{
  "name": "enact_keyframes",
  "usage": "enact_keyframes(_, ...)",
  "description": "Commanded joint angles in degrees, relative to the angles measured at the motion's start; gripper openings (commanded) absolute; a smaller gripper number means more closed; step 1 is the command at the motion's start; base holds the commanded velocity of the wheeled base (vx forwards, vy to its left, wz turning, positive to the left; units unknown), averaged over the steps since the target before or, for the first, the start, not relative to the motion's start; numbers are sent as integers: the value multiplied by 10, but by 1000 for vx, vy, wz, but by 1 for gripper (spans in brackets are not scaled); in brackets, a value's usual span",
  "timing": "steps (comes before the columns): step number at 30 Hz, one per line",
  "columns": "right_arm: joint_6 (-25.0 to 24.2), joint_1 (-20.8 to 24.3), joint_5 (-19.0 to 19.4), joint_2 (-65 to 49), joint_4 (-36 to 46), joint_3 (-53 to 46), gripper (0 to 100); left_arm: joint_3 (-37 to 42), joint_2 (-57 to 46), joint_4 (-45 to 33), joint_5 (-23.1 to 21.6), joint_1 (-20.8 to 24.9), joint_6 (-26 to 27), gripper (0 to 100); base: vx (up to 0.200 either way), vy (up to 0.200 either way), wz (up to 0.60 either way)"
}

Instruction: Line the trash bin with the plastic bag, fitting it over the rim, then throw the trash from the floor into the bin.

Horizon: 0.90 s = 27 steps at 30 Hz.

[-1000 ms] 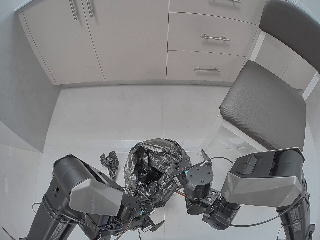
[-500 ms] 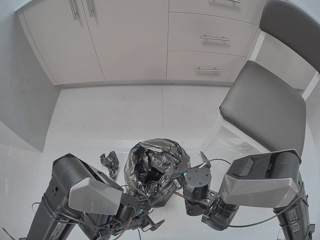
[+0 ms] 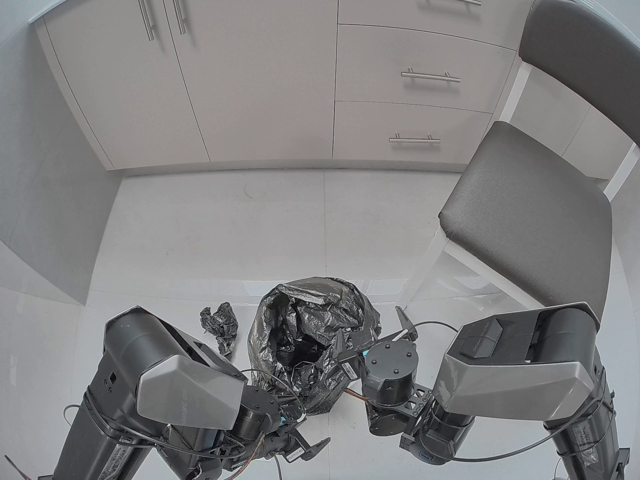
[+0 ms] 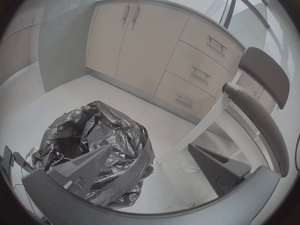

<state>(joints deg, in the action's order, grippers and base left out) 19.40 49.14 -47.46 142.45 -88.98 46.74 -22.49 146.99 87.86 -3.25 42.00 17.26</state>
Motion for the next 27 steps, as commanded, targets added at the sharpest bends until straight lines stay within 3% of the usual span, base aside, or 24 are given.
enact_keyframes(1,0,9,0,-5,-10,-2,100,-1,-1,0,0,0,-2,100,0,0,0)
enact_keyframes(21,0,2,-3,41,-10,-39,100,-1,-1,0,1,-3,-3,100,0,0,0)
enact_keyframes(27,0,-21,-18,19,-10,-64,100,-4,-1,0,1,-4,-4,100,0,0,0)
